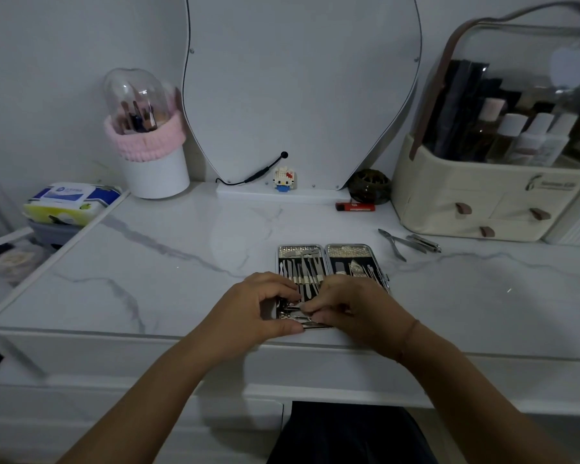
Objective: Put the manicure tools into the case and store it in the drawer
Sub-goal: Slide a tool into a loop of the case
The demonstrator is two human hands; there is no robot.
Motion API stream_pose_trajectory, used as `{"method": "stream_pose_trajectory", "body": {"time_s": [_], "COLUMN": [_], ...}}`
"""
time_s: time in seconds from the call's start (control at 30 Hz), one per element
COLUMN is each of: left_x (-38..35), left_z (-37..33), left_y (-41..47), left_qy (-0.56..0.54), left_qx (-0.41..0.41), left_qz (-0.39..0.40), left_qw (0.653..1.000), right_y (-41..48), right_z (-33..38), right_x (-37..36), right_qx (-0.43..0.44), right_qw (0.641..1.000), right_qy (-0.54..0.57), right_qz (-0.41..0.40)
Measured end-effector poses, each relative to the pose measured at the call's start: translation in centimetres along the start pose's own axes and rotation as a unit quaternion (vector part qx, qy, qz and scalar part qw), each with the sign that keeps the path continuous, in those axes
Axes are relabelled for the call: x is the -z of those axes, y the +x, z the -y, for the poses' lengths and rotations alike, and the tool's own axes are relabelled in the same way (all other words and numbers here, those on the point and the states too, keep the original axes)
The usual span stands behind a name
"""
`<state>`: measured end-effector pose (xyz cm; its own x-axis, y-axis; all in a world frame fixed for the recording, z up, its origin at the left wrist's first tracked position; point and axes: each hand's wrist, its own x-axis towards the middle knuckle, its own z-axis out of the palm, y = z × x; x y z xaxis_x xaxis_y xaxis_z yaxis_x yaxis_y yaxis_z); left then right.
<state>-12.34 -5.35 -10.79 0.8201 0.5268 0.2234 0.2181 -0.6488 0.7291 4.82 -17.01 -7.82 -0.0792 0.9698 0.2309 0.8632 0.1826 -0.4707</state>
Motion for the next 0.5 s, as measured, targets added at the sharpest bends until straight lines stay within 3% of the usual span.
{"method": "stream_pose_trajectory", "body": {"time_s": [0.3,0.4,0.5], "left_x": [0.1,0.0,0.0], "left_z": [-0.2,0.0,0.2], "left_y": [0.2,0.9,2.4], "left_qy": [-0.015,-0.042,-0.066], "left_qx": [-0.002,0.004,0.013], "left_qz": [0.008,-0.010,-0.027], "left_qw": [1.000,0.999,0.997], "right_y": [-0.7,-1.5,-2.3], "right_z": [-0.3,-1.6,-5.0], "right_x": [0.3,2.0,4.2], "right_qx": [-0.054,-0.107,-0.194], "right_qw": [0.993,0.977,0.945], "right_qy": [0.099,0.123,0.062], "right_qz": [-0.046,-0.140,-0.255]}}
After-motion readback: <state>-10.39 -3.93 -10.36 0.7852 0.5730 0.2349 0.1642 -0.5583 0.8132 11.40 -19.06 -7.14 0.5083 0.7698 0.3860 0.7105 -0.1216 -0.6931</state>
